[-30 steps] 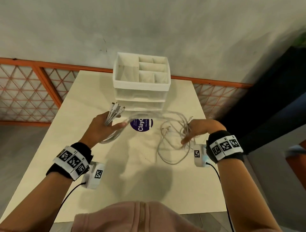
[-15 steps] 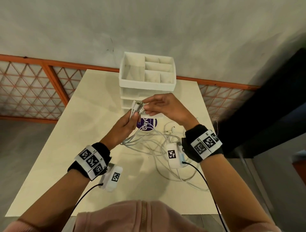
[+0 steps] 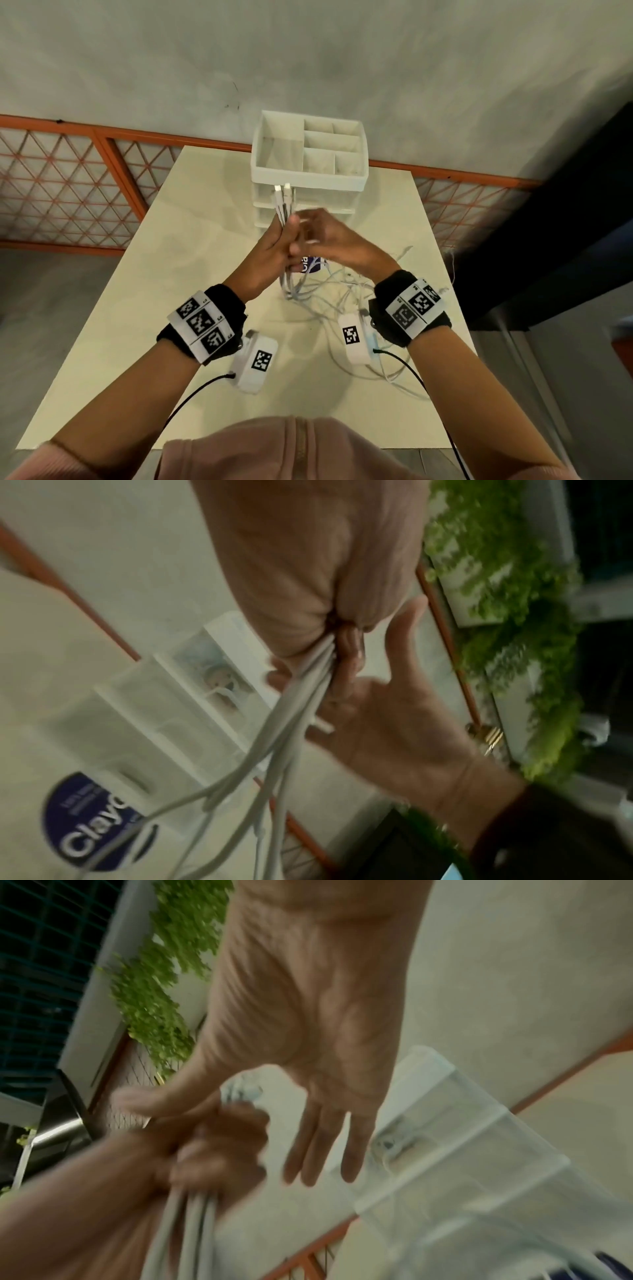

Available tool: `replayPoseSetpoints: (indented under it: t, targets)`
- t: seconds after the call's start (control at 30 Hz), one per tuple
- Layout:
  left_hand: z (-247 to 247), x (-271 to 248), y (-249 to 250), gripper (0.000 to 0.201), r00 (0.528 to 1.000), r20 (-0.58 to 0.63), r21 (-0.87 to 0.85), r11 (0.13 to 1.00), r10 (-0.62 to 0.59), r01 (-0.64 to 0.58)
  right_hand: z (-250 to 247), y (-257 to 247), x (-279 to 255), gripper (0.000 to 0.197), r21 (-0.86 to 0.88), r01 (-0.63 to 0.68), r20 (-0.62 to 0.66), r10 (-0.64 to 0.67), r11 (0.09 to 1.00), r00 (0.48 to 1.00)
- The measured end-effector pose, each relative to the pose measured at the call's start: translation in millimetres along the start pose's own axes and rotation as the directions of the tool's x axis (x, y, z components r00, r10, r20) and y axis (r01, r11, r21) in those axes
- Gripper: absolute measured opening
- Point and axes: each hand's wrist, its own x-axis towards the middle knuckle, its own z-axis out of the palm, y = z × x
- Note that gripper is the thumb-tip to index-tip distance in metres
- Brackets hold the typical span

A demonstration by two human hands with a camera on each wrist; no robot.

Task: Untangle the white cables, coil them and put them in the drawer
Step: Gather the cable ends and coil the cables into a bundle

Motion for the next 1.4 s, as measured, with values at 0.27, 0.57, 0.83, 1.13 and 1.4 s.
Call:
replayPoseSetpoints:
  t: [0.27, 0.57, 0.83, 1.13, 1.4]
  targets:
    - [-32.4, 18.6, 3.0, 0.033, 0.976, -0.205, 0.05, 0.996, 0.079, -0.07, 14.5, 13.7, -5.7, 0.022, -0.314, 0.077, 0.09, -0.051, 0.946, 0.995]
    - [-38.5, 24.6, -33.6, 0.059, 0.782, -0.36, -0.149, 0.859, -0.509, 0.49, 6.7, -8.6, -1.0, 0.044, -0.497, 0.073, -0.031, -0.102, 0.865, 0.994]
    - [-17.5, 1.7, -4.6, 0.069, 0.981, -0.115, 0.252, 0.95, -0.159, 0.184, -10.9, -23.9, 5.8, 0.045, -0.42, 0.023, -0.061, -0.053, 0.907, 0.997]
    - [-24.2, 2.1, 19.6, 0.046, 0.996, -0.035, -0.088, 0.993, -0.076, 0.073, -34.3, 0.2, -2.1, 0.058, -0.118, -0.002, -0.039, -0.003, 0.993, 0.999]
    - [-24.4, 2.0, -3.2, 0.036, 0.998, -0.052, 0.1, 0.994, -0.045, 0.05, -0.3, 19.6, 14.7, 0.046, 0.308, 0.017, -0.223, 0.055, 0.951, 0.973]
